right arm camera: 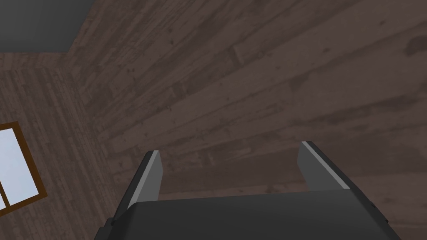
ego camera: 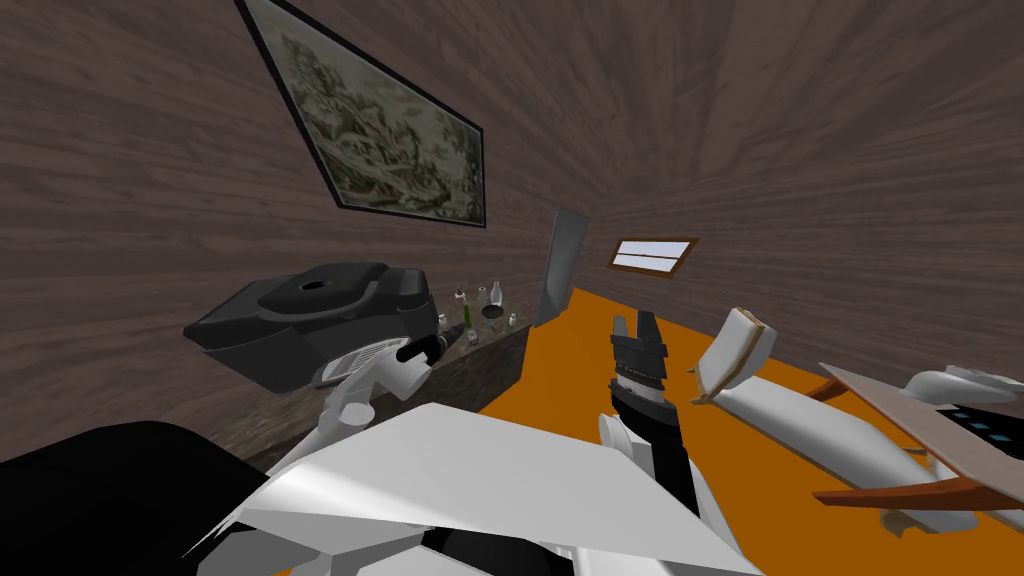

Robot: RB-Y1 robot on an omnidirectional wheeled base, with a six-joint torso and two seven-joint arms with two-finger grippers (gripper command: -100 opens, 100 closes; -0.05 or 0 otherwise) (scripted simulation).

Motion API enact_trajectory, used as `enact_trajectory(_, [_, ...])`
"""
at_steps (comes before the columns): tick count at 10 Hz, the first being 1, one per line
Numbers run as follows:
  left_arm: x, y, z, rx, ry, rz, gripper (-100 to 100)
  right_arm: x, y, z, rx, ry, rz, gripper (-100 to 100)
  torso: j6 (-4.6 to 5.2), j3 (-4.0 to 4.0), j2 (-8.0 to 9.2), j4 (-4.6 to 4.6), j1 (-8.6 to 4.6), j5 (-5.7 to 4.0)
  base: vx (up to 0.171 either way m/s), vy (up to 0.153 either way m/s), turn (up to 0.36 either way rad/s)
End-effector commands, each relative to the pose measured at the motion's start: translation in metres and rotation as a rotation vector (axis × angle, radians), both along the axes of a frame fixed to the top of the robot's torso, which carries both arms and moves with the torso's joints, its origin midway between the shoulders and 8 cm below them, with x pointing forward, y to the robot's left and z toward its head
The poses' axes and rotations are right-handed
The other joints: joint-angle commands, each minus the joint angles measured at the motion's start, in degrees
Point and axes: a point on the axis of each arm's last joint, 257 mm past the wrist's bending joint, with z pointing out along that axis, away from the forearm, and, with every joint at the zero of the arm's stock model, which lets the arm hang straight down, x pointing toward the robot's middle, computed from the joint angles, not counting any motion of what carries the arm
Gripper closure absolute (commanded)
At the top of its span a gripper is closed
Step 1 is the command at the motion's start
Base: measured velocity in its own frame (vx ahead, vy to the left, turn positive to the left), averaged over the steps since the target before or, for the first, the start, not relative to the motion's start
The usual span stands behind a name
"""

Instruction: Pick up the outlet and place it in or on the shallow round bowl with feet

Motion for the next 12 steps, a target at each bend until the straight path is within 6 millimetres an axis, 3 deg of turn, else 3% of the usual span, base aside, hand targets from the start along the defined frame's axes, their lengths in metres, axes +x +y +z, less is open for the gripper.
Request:
enact_trajectory(1, [-0.002,0.003,-0.009,0.02,0.036,0.002,-100,0.0,0.0,0.0,0.0,0.0,0.0,0,0.0,0.0,0.0,0.0,0.0,0.0,0.062,-0.037,-0.006])
enact_trajectory(7, [-0.039,0.018,-0.07,0.151,0.255,-0.031,-100,0.0,0.0,0.0,0.0,0.0,0.0,0,-0.01,-0.06,-0.1,-0.03,0.03,0.01,0.084,-0.031,-0.055])
enact_trajectory(9, [-0.061,0.02,-0.1,0.184,0.346,-0.053,-100,0.0,0.0,0.0,0.0,0.0,0.0,0,0.0,-0.15,-0.25,-0.06,0.02,0.01,0.153,-0.039,-0.068])
enact_trajectory(10, [-0.056,0.021,-0.094,0.175,0.322,-0.047,-100,0.0,0.0,0.0,0.0,0.0,0.0,0,-0.01,-0.19,-0.31,-0.08,-0.02,-0.01,0.064,-0.02,-0.004])
enact_trajectory(11, [-0.057,0.021,-0.096,0.178,0.327,-0.049,0,0.0,0.0,0.0,0.0,0.0,0.0,0,-0.01,-0.06,-0.08,-0.03,0.04,0.0,0.012,-0.003,0.002])
enact_trajectory(12, [-0.053,0.024,-0.102,0.176,0.325,-0.042,-100,0.0,0.0,0.0,0.0,0.0,0.0,0,-0.02,0.06,0.12,0.02,0.1,0.02,0.012,0.0,-0.05])
